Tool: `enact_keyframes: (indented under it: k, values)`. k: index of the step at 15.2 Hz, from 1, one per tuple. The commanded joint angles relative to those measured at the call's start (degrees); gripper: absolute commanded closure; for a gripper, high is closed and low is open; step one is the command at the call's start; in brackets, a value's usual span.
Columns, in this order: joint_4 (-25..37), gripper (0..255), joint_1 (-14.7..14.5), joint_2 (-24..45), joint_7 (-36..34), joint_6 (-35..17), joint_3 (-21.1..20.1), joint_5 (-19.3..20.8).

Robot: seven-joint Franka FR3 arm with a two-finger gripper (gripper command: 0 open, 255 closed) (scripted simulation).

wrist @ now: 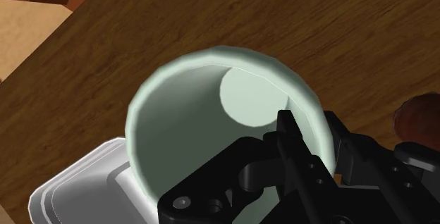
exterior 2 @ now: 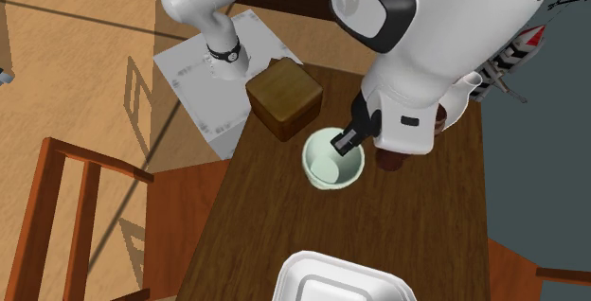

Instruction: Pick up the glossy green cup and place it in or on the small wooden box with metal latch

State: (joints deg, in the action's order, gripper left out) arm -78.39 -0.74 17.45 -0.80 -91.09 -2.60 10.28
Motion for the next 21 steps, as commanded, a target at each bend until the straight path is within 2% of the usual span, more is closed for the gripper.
enact_keyframes:
  k: [1,7,13,21]
  values:
    - [2.2,255,-0.1,0.4,0.3,1.7,0.0,0.0]
    - [8.8,255,-0.3,1.8,1.0,6.9,0.0,0.1]
    - [-10.8,255,-1.2,-13.7,-1.8,3.2,-1.0,-0.7]
    - [-28.2,255,-3.0,-30.9,-5.1,3.5,-2.8,-2.6]
